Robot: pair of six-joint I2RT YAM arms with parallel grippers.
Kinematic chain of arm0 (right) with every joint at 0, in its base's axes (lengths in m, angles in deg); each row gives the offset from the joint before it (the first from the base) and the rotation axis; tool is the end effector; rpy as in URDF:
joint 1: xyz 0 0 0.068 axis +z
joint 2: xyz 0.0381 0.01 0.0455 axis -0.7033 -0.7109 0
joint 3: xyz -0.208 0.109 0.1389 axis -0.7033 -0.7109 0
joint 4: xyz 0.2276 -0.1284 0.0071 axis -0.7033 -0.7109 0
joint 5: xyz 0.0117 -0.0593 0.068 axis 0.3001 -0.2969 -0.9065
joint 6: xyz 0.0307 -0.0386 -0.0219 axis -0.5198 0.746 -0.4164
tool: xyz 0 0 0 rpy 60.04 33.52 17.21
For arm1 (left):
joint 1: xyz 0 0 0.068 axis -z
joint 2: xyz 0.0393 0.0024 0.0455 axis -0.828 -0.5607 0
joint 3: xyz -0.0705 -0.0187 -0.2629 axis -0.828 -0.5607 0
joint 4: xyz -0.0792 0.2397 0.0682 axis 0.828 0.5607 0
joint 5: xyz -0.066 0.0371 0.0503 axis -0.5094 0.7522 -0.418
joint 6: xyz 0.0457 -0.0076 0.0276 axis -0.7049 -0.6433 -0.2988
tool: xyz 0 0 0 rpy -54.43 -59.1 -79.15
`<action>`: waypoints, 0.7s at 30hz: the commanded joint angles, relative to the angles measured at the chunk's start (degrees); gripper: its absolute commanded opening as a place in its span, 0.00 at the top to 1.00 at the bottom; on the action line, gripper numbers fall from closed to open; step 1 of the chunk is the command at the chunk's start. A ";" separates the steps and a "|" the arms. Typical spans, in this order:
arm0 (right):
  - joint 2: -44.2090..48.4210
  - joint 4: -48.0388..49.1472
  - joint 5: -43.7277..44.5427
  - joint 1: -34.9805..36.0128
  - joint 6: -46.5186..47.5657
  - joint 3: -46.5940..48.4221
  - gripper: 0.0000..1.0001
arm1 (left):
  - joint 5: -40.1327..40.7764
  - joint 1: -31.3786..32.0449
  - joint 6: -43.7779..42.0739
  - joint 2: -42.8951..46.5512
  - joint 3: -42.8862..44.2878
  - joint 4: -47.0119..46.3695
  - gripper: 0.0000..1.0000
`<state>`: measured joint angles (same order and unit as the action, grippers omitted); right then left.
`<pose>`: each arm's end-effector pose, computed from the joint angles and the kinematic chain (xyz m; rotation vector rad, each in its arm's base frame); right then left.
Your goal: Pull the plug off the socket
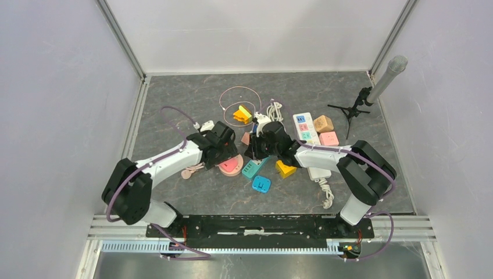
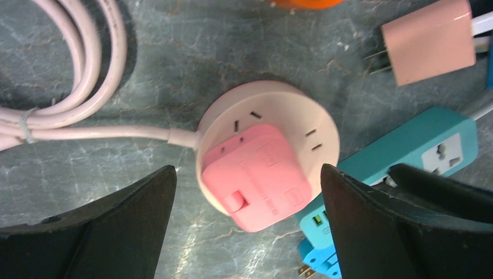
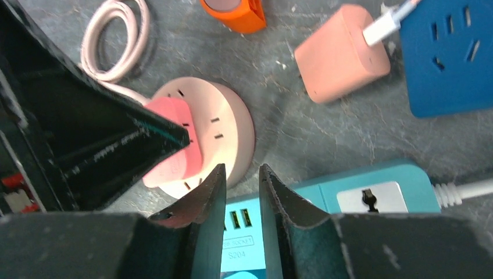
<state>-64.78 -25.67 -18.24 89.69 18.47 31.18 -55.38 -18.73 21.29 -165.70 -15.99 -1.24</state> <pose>0.2467 0.2543 0.1806 -0.3987 2.2739 0.8801 0.2158 -0.1518 0.2001 -0.5871 2.5919 -0.1865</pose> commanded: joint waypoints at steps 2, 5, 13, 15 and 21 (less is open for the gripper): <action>2.30 1.09 2.86 0.19 0.57 -1.67 0.69 | 4.22 1.49 2.66 -4.77 5.97 0.27 0.00; 3.27 0.64 3.88 0.19 1.34 -2.20 0.69 | 4.01 2.01 2.90 -6.94 6.19 0.74 0.00; 4.98 1.27 4.39 0.18 1.48 -3.65 0.69 | 3.04 2.75 0.51 -6.36 3.36 1.07 0.10; 4.92 1.40 4.20 0.22 1.50 -3.52 0.70 | 1.98 2.77 -1.15 -5.39 2.44 -0.10 0.18; 4.41 1.50 3.71 0.31 1.46 -2.65 0.70 | 0.89 2.65 -6.73 -2.93 1.18 -2.36 0.32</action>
<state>-61.58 -25.74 -14.83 89.69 19.15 27.92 -53.06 -16.41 19.23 -170.29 -13.93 -1.97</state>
